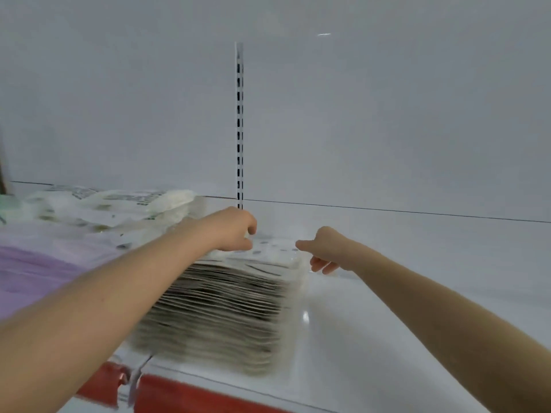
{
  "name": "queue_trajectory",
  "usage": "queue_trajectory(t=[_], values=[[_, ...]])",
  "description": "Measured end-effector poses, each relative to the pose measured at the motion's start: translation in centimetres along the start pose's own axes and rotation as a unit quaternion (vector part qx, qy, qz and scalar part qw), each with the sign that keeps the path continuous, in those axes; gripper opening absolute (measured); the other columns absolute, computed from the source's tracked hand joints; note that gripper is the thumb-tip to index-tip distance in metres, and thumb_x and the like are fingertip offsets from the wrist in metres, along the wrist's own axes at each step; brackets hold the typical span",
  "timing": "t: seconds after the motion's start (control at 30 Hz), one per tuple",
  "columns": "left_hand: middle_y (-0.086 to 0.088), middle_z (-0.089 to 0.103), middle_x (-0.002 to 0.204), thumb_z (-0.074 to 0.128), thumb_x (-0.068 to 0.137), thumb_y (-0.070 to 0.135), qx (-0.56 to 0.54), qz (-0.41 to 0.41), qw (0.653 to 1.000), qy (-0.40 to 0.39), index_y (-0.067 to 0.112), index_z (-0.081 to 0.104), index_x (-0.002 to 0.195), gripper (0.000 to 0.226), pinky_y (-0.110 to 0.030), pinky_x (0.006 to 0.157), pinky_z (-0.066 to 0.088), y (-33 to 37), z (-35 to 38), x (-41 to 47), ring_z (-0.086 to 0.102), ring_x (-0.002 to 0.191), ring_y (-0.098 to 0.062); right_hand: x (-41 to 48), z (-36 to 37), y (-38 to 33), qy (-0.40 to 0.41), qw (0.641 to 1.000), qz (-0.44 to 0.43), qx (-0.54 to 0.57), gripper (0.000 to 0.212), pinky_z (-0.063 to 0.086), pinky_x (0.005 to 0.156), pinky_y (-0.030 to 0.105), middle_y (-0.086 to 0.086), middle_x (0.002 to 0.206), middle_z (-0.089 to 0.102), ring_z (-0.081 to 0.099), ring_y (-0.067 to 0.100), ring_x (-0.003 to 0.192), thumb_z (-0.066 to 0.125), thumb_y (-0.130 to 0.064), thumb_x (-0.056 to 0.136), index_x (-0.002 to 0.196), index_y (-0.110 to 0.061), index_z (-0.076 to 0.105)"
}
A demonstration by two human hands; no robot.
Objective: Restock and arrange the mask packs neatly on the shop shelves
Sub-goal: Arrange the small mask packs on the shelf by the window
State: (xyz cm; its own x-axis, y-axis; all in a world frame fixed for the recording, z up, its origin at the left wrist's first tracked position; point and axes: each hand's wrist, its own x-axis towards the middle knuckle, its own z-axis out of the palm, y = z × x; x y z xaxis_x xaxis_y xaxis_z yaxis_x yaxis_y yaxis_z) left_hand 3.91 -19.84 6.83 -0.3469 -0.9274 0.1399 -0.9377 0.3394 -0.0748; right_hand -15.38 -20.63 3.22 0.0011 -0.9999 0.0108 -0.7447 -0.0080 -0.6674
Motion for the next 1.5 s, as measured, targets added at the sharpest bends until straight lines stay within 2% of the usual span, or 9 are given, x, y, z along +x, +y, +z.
queue_trajectory(t=[0.13,0.37,0.5,0.6,0.77,0.87,1.07,1.27,1.5], values=[[-0.004,0.048,0.132,0.059,0.089,0.033,0.005,0.062,0.994,-0.094,0.018,0.049,0.130,0.045,-0.027,0.092,0.036,-0.8,1.3,0.9,0.047,0.118,-0.020,0.5,1.5,-0.2,-0.004,0.998,0.042,0.037,0.027,0.048,0.057,0.026,0.009,0.074,0.058,0.056,0.014,0.058,0.051,-0.032,0.093,0.092,-0.005,0.046],[-0.006,0.051,0.128,0.060,0.089,0.029,-0.009,0.094,0.993,-0.068,0.016,0.046,0.131,0.046,-0.023,0.075,0.036,-1.2,2.5,1.6,0.048,0.096,-0.018,1.5,2.3,-2.0,0.043,0.995,0.048,0.077,0.029,0.044,0.055,0.025,0.004,0.068,0.049,0.054,0.015,0.059,0.060,-0.030,0.087,0.075,-0.008,0.047],[-0.008,0.049,0.130,0.061,0.088,0.029,-0.029,0.083,0.995,-0.045,0.012,0.044,0.131,0.049,-0.022,0.068,0.037,-1.4,2.4,1.3,0.052,0.103,-0.022,1.9,2.6,-2.4,0.036,0.976,0.067,0.205,0.026,0.049,0.044,0.019,0.006,0.074,0.049,0.053,0.015,0.058,0.066,-0.022,0.086,0.076,-0.006,0.048],[-0.008,0.050,0.127,0.062,0.087,0.029,-0.038,0.069,0.997,-0.026,0.011,0.045,0.127,0.047,-0.021,0.055,0.037,-1.6,2.2,0.9,0.050,0.083,-0.018,2.5,2.8,-2.8,0.012,0.951,0.079,0.300,0.022,0.054,0.045,0.021,0.004,0.069,0.042,0.050,0.015,0.058,0.069,-0.016,0.083,0.074,-0.006,0.053],[-0.007,0.051,0.123,0.065,0.083,0.032,-0.035,0.046,0.998,0.000,0.011,0.046,0.121,0.048,-0.034,0.085,0.045,-1.7,2.6,0.6,0.052,0.106,-0.024,3.4,3.7,-3.2,-0.064,0.929,0.110,0.346,0.019,0.059,0.064,0.036,0.015,0.085,0.062,0.065,0.026,0.067,0.069,-0.007,0.082,0.094,0.002,0.058],[-0.005,0.052,0.121,0.066,0.083,0.036,-0.058,0.038,0.998,0.011,0.011,0.046,0.121,0.050,-0.030,0.080,0.041,-1.9,2.5,0.6,0.051,0.106,-0.022,3.5,4.3,-3.5,-0.048,0.930,0.114,0.347,0.012,0.056,0.045,0.032,0.016,0.076,0.056,0.061,0.022,0.042,0.064,0.001,0.083,0.087,0.005,0.053],[-0.005,0.049,0.092,0.051,0.093,0.037,-0.145,0.017,0.988,0.051,0.012,0.052,0.100,0.026,-0.027,0.064,0.034,-2.1,2.0,0.9,0.045,0.083,-0.020,3.3,2.9,-3.4,0.028,0.925,0.089,0.369,0.032,0.051,0.036,0.028,0.014,0.076,0.054,0.058,0.017,0.036,0.064,0.002,0.081,0.110,0.006,0.049],[-0.010,0.045,0.072,0.039,0.097,0.036,-0.207,-0.023,0.969,0.135,0.009,0.046,0.074,0.036,-0.024,0.051,0.028,-2.2,2.0,1.5,0.041,0.061,-0.020,1.0,-0.3,-2.9,0.094,0.914,0.044,0.392,0.009,0.046,0.037,0.016,0.003,0.063,0.051,0.048,0.006,0.028,0.063,-0.005,0.083,0.075,-0.007,0.058],[-0.002,0.042,0.063,0.056,0.090,0.034,-0.386,-0.055,0.903,0.181,0.013,0.046,0.068,0.032,-0.017,0.046,0.029,-0.6,0.7,1.0,0.041,0.056,-0.015,-3.0,-3.8,-1.4,0.126,0.890,-0.019,0.438,0.006,0.048,0.048,0.017,0.002,0.072,0.062,0.056,0.009,0.045,0.060,-0.009,0.086,0.082,-0.009,0.065]])
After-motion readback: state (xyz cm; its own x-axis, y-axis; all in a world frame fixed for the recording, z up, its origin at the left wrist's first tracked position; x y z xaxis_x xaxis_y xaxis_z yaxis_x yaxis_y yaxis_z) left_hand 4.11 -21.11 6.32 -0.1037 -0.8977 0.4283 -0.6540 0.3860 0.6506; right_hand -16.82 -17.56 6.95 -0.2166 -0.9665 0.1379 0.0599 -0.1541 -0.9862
